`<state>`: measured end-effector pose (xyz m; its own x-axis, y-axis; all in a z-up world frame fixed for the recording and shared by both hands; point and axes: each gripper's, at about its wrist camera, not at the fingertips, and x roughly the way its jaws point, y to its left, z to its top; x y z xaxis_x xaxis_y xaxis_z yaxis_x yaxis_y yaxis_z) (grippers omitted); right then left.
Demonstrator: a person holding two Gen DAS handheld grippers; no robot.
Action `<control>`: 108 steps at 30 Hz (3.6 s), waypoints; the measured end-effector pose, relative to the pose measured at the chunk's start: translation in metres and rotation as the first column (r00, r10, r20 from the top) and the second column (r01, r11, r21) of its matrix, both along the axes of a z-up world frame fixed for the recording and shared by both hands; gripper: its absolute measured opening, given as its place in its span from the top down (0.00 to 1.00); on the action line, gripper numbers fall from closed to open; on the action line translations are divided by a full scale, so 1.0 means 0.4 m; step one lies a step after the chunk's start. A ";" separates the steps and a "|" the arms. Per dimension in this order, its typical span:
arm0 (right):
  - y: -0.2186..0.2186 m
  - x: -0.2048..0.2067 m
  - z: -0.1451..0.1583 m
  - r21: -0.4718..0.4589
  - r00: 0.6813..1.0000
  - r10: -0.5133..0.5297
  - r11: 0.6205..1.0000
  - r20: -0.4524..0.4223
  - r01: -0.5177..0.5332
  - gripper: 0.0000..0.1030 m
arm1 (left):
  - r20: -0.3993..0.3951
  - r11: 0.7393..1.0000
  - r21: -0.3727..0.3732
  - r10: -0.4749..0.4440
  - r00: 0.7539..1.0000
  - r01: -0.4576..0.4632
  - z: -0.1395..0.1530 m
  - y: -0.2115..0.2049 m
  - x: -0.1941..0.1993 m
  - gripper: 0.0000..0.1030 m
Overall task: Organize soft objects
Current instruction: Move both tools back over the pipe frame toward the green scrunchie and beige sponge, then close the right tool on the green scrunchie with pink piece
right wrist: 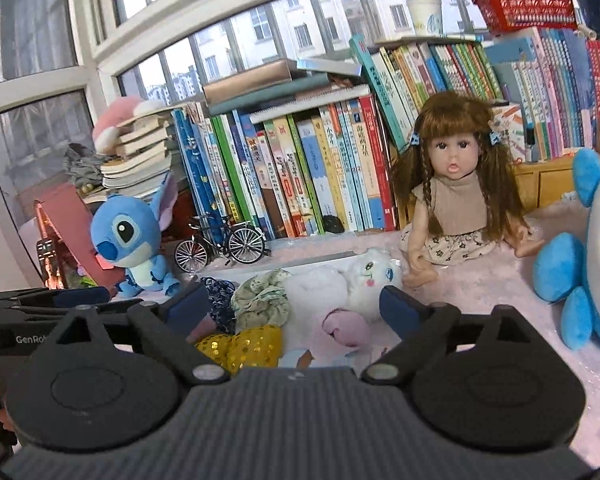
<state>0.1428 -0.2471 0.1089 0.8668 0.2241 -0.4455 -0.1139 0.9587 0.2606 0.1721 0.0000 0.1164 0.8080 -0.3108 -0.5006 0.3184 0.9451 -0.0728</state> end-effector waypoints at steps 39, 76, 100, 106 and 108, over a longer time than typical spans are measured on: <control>0.031 -0.311 -0.126 -0.111 0.999 0.035 0.993 0.013 -0.034 0.00 | -0.101 0.997 -0.076 -0.011 0.995 0.004 -0.151 0.074 -0.213 0.21; 0.176 -0.152 -0.179 -0.113 0.933 0.117 0.980 -0.340 -0.164 0.00 | -0.331 0.997 -0.057 0.027 0.943 -0.048 -0.222 0.066 -0.093 0.53; 0.212 -0.072 -0.225 -0.169 0.876 0.163 0.950 -0.454 -0.264 0.00 | -0.340 0.999 -0.037 0.012 0.940 -0.026 -0.243 0.041 -0.075 0.71; 0.215 -0.061 -0.222 -0.171 0.861 0.175 0.943 -0.477 -0.286 0.00 | -0.337 0.999 -0.037 0.006 0.942 -0.020 -0.245 0.044 -0.073 0.71; 0.216 -0.058 -0.222 -0.172 0.858 0.177 0.941 -0.482 -0.291 0.00 | -0.335 0.999 -0.042 0.005 0.942 -0.020 -0.245 0.046 -0.074 0.71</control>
<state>0.1195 -0.1607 0.0201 0.4903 0.2365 -0.8389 -0.2662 0.9571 0.1142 0.1426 0.0183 0.0183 0.5997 -0.3296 -0.7292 0.2570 0.9423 -0.2146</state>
